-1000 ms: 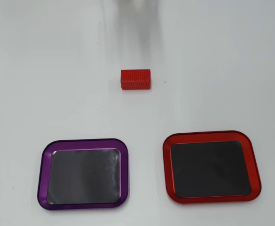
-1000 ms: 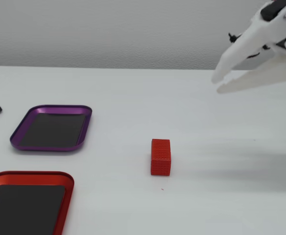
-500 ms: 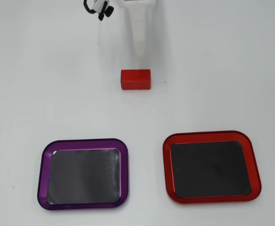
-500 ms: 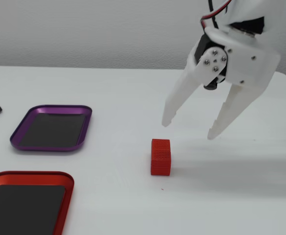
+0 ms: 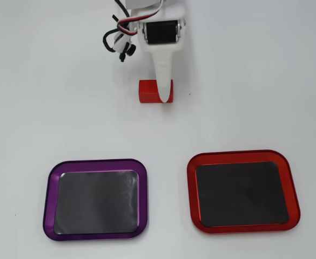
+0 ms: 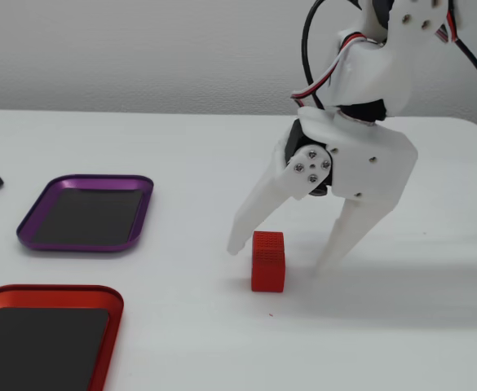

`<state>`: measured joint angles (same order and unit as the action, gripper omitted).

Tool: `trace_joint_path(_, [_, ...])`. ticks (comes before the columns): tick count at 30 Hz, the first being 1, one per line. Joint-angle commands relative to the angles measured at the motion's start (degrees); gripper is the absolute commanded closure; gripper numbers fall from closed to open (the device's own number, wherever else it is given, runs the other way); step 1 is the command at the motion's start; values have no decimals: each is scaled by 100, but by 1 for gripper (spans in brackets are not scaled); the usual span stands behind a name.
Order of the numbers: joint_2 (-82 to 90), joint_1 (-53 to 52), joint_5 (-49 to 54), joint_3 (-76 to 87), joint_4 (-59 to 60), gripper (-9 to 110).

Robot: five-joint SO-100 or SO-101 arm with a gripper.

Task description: Grasp a red block and put it in the left red dish.

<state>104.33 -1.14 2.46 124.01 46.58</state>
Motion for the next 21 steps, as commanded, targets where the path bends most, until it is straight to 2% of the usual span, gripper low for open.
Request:
trace_joint_path(1, [-132, -123, 149, -202, -246, 74])
trace_joint_path(11, [-870, -905, 659, -211, -826, 76])
trace_joint_path(19, [-861, -835, 668, -211, -765, 100])
trace_joint_path(21, [-861, -817, 668, -211, -765, 102])
